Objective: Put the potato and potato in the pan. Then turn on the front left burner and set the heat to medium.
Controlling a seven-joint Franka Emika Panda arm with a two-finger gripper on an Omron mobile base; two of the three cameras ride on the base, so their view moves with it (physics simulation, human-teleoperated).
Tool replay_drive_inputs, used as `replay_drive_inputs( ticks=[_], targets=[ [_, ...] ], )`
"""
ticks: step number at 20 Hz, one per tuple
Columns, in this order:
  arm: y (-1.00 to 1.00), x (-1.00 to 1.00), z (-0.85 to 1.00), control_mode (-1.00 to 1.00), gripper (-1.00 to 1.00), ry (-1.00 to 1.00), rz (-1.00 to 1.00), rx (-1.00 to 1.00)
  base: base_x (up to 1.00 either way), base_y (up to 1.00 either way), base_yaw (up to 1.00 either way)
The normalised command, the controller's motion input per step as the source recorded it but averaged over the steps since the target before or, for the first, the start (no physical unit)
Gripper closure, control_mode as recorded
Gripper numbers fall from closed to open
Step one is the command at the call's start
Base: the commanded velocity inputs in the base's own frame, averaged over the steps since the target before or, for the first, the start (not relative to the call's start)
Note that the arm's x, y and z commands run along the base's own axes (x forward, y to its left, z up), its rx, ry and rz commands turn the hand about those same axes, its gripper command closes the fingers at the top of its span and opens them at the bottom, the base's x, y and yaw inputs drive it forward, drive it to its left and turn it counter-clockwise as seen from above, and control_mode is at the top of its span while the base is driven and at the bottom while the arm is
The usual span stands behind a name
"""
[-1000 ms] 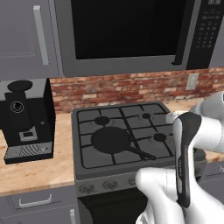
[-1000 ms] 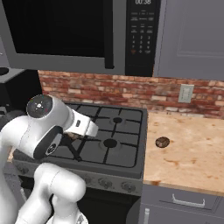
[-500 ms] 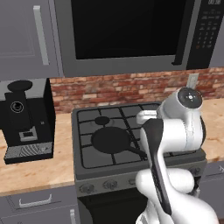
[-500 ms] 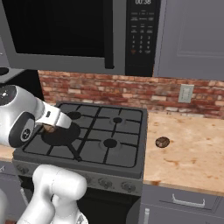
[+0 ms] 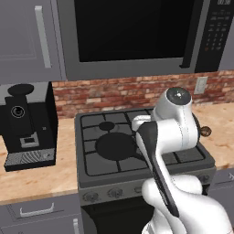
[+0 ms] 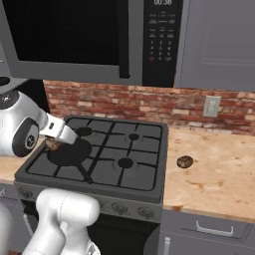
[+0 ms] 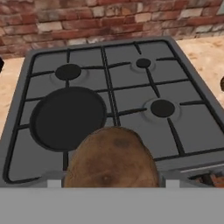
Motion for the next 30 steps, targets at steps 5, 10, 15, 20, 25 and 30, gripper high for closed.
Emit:
replay_drive_inputs(
  ticks=[5,10,15,20,25,30],
  targets=[
    [0.12,0.16,-0.16,-1.00,1.00,0.11,0.10,0.00,0.00,0.00,0.00],
    [0.08,0.31,-0.26,-1.00,1.00,0.11,0.12,0.00,0.00,0.00,0.00],
    [0.01,0.37,-0.44,-1.00,1.00,0.06,0.11,0.00,0.00,0.00,0.00],
    [0.02,0.36,-0.48,-1.00,1.00,0.02,0.08,0.00,0.00,0.00,0.00],
    [0.10,0.30,-0.30,-1.00,1.00,0.05,0.03,0.00,0.00,0.00,0.00],
    [0.26,0.36,-0.07,-1.00,1.00,0.10,0.00,0.00,0.00,0.00,0.00]
  ],
)
